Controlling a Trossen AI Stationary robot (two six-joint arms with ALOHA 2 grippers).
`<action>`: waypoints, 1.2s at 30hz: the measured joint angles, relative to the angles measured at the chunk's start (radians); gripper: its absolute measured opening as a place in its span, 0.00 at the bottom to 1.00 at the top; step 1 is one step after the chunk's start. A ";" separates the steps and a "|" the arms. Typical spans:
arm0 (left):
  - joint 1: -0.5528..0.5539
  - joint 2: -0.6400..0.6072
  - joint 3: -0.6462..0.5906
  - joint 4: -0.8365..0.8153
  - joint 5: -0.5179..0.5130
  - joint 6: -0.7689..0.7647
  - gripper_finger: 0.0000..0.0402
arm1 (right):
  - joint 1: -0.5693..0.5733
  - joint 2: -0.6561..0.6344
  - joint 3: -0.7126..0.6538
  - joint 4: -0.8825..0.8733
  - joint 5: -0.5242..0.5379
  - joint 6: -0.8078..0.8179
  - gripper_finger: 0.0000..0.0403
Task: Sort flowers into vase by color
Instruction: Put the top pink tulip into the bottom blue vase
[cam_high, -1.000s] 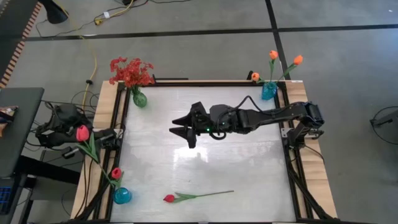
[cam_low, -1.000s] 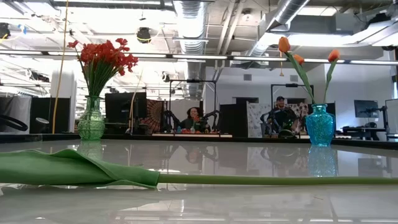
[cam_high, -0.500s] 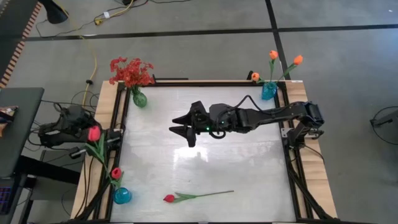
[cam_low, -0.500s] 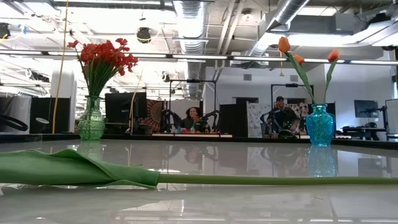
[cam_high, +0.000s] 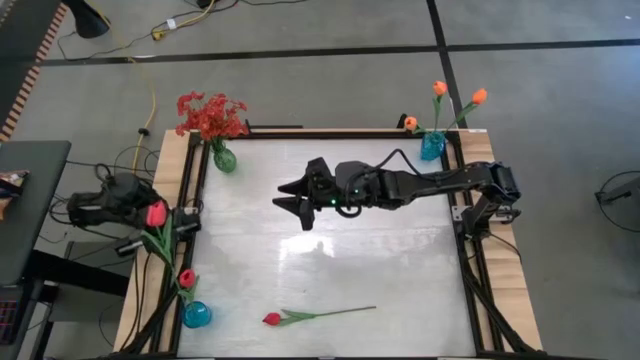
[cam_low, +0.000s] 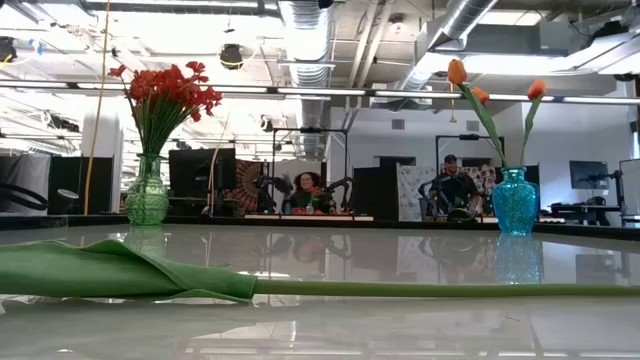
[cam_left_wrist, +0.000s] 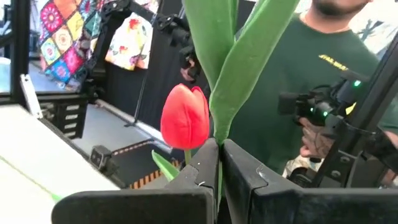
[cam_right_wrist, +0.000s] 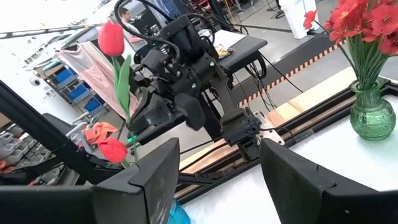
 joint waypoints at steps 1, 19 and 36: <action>-0.013 0.000 -0.011 0.026 -0.008 -0.010 0.00 | -0.001 0.000 0.000 0.000 -0.001 0.000 0.62; -0.192 0.000 -0.022 -0.118 -0.141 0.094 0.00 | 0.000 0.000 0.000 -0.032 -0.002 0.000 0.62; -0.218 -0.003 -0.076 -0.126 -0.155 0.138 0.00 | 0.008 0.000 0.000 -0.031 -0.028 0.087 0.62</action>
